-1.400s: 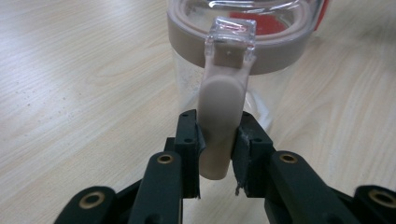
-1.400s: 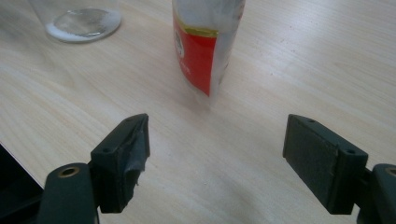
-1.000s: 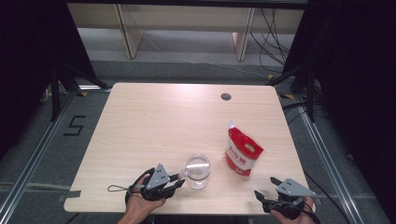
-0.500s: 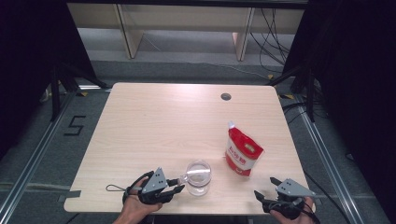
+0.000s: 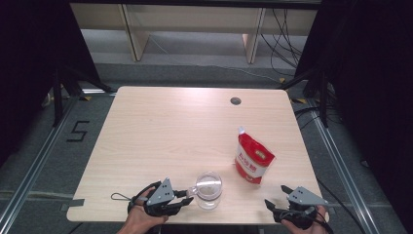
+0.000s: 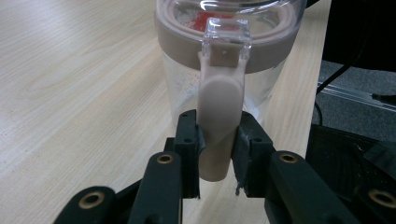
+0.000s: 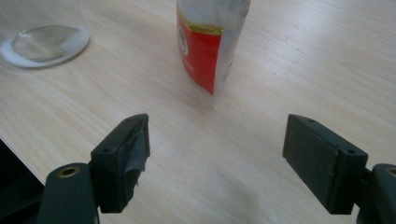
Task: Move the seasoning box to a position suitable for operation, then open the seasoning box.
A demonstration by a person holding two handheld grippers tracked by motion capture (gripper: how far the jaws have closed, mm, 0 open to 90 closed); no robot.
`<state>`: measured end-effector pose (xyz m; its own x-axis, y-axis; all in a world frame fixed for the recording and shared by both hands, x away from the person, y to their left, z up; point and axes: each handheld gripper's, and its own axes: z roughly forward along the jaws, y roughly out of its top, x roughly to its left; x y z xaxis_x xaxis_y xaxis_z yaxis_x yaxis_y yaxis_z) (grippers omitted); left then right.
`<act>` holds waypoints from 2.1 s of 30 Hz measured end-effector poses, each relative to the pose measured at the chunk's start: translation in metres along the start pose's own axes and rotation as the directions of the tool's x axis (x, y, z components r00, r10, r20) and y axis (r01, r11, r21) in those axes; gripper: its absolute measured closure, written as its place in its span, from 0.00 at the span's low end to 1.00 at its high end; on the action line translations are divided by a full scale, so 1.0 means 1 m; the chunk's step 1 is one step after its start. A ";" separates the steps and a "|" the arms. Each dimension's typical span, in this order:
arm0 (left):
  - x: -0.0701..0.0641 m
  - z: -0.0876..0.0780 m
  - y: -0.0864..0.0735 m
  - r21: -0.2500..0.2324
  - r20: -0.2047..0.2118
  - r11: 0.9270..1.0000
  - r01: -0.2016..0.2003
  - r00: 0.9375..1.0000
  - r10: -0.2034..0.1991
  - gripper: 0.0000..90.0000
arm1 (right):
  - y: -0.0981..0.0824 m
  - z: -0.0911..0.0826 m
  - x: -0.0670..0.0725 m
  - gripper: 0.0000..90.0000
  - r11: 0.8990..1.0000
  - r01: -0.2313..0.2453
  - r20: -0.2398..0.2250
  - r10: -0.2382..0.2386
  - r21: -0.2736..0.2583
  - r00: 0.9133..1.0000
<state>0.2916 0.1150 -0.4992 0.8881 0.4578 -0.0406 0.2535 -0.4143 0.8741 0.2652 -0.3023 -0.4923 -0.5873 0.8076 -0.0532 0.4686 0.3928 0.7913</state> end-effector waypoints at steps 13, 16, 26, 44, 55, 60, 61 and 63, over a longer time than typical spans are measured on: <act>0.006 -0.002 0.000 0.013 -0.023 1.000 0.011 1.000 -0.011 0.80 | 0.000 0.000 0.001 0.27 1.000 0.001 -0.007 -0.001 0.000 1.000; 0.006 -0.001 0.000 0.008 -0.027 1.000 0.022 0.999 -0.022 0.77 | 0.000 0.001 0.001 0.27 1.000 0.003 -0.018 -0.003 0.000 1.000; -0.002 -0.008 0.005 0.002 -0.035 0.999 0.046 0.998 -0.046 0.57 | 0.000 0.001 0.000 0.27 1.000 0.005 -0.018 -0.005 -0.008 1.000; -0.007 -0.032 0.022 -0.029 -0.062 0.992 0.120 0.991 -0.121 0.53 | 0.000 0.001 0.001 0.27 1.000 -0.009 -0.027 0.008 -0.022 1.000; -0.008 -0.035 0.025 -0.029 -0.074 0.989 0.147 0.986 -0.149 0.50 | 0.001 0.001 0.002 0.27 1.000 -0.003 -0.024 0.003 -0.018 1.000; -0.007 -0.040 0.031 -0.073 -0.062 0.983 0.166 0.983 -0.171 0.50 | 0.001 0.000 0.004 0.27 1.000 -0.007 -0.038 0.006 -0.029 0.999; -0.008 -0.041 0.032 -0.066 -0.068 0.984 0.167 0.983 -0.171 0.52 | 0.001 0.000 0.004 0.27 1.000 0.002 -0.031 -0.003 -0.027 1.000; -0.008 -0.042 0.033 -0.064 -0.071 0.984 0.167 0.983 -0.171 0.55 | 0.002 0.001 0.003 0.27 1.000 0.011 -0.032 -0.012 -0.029 0.999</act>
<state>0.2767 0.1304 -0.4499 0.8022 0.5765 -0.1551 0.3730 -0.2811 0.8842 0.2644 -0.2985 -0.4918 -0.6138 0.7883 -0.0429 0.4428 0.3888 0.8080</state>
